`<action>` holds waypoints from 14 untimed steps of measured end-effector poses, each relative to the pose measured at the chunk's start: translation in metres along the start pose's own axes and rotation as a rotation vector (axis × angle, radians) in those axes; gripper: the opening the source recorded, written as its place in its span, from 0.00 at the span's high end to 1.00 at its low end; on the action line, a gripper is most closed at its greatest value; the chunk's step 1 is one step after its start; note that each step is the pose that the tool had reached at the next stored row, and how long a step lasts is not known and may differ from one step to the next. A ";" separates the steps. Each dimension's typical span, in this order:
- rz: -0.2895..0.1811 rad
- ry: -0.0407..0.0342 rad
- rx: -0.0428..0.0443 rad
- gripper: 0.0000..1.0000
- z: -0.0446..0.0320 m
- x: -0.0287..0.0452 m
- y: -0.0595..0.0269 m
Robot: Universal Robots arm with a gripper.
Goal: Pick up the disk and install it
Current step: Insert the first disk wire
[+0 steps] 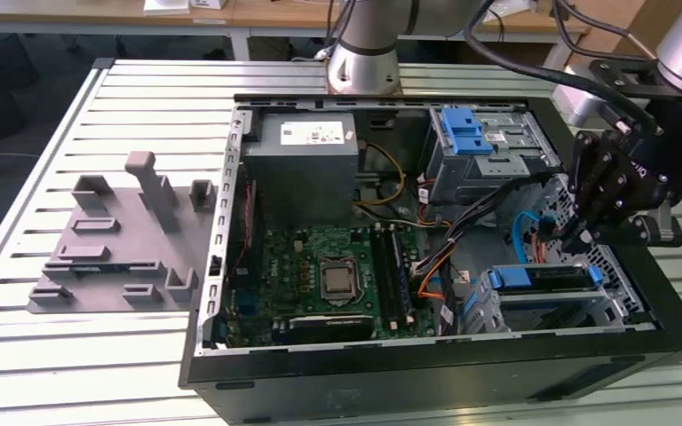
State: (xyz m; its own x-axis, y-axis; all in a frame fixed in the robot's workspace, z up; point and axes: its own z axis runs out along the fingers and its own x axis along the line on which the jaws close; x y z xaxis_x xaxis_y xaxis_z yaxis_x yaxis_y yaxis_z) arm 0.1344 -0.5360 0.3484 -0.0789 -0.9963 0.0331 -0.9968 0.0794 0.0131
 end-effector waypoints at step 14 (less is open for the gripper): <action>-0.011 -0.0073 0.0134 0.84 0.0029 0.0155 0.0017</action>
State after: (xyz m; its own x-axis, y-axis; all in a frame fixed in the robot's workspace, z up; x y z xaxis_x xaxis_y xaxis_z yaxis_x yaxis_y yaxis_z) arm 0.1314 -0.5514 0.3460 -0.0677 -0.9974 0.0257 -0.9977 0.0678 0.0001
